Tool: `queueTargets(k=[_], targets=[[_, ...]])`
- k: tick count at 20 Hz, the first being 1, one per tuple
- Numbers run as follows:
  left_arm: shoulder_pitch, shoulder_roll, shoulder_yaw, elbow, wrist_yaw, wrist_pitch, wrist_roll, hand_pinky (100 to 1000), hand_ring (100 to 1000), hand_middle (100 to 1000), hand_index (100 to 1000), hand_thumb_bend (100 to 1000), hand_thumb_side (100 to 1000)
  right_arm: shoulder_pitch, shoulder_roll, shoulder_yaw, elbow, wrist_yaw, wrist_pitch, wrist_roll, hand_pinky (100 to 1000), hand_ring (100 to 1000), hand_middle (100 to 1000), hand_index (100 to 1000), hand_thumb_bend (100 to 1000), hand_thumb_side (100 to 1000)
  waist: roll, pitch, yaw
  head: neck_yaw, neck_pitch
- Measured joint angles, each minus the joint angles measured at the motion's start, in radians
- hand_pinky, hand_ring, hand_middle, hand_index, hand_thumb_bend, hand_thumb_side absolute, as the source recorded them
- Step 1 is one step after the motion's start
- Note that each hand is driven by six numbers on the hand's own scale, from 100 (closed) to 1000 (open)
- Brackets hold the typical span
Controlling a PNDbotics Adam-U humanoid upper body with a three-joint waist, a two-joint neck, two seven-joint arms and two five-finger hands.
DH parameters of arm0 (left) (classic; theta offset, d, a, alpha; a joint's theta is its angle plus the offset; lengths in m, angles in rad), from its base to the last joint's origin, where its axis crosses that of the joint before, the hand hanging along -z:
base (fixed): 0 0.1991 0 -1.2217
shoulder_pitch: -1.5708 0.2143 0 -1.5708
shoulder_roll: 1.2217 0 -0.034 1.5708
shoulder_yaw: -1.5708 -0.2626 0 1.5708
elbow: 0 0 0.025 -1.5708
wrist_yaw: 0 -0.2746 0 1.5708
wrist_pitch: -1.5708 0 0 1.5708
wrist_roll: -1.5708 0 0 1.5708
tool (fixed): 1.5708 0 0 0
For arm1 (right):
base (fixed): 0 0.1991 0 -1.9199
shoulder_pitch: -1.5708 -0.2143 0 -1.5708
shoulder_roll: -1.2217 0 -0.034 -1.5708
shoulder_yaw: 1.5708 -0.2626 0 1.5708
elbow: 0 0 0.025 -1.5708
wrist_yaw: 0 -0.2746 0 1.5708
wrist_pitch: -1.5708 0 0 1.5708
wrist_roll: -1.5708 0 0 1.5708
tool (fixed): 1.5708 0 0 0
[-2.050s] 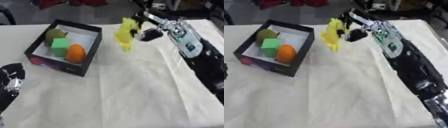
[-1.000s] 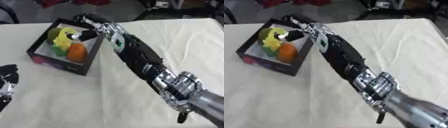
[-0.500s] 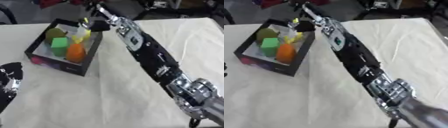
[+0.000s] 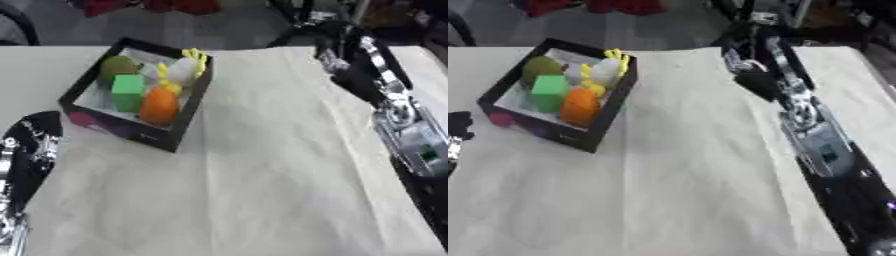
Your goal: Pick up objects on the table and place them in the box.
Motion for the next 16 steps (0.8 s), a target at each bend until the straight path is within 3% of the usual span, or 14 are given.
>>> queueTargets(k=[6,16], targets=[[0.015,-0.002,0.002,0.002,0.016,-0.002,0.012,776,819,760,772,187,723,0.137,0.071,-0.025,-0.019,-0.003,-0.035,0.008,657,636,665,765,122,497,0.0,-0.002,-0.02,0.022,0.0],[0.02,-0.002,0.002,0.002,0.03,-0.003,0.017,777,822,764,770,167,741,0.218,0.134,-0.04,-0.019,0.016,-0.067,0.015,654,630,654,824,100,432,0.0,-0.002,-0.028,0.029,0.0]])
